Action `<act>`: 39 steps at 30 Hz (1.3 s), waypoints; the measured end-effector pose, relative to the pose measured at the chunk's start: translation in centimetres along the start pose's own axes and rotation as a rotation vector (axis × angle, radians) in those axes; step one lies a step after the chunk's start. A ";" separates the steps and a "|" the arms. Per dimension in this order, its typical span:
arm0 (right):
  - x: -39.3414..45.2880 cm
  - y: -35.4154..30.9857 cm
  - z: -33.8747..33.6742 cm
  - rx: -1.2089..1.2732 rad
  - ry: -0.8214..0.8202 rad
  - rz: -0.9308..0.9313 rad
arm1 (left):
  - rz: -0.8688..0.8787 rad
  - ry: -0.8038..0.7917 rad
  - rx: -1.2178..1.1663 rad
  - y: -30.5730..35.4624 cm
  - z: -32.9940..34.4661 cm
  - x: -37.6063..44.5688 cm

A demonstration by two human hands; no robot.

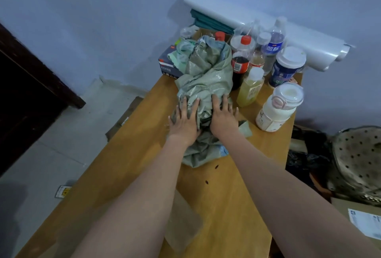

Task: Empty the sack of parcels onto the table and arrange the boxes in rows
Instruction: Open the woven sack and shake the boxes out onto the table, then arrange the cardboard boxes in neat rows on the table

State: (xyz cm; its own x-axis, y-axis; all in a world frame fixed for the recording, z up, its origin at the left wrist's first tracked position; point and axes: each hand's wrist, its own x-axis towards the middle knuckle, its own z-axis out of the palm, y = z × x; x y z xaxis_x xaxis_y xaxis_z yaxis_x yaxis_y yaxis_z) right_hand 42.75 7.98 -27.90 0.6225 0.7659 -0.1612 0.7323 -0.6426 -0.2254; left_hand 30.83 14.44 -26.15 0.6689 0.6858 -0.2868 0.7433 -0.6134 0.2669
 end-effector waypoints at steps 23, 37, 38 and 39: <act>-2.1 -2.1 -6.3 0.005 -0.105 0.180 | -0.011 0.087 -0.067 1.4 -4.7 -1.3; -10.7 -14.9 -12.0 0.218 -0.088 -0.147 | -0.208 0.185 -0.127 -4.4 -15.3 -15.2; -11.4 -15.9 -12.4 0.211 -0.103 -0.165 | -0.236 0.190 -0.136 -5.0 -15.9 -16.2; -12.4 -17.4 -12.7 0.205 -0.123 -0.198 | -0.276 0.200 -0.147 -5.9 -16.6 -17.7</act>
State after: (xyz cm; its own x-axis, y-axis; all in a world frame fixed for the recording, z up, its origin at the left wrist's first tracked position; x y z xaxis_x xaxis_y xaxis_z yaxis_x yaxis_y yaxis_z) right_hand 25.81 9.39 -9.79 0.4257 0.8809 -0.2069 0.7574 -0.4720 -0.4512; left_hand 14.45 12.44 -7.38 0.4178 0.8895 -0.1848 0.8770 -0.3416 0.3380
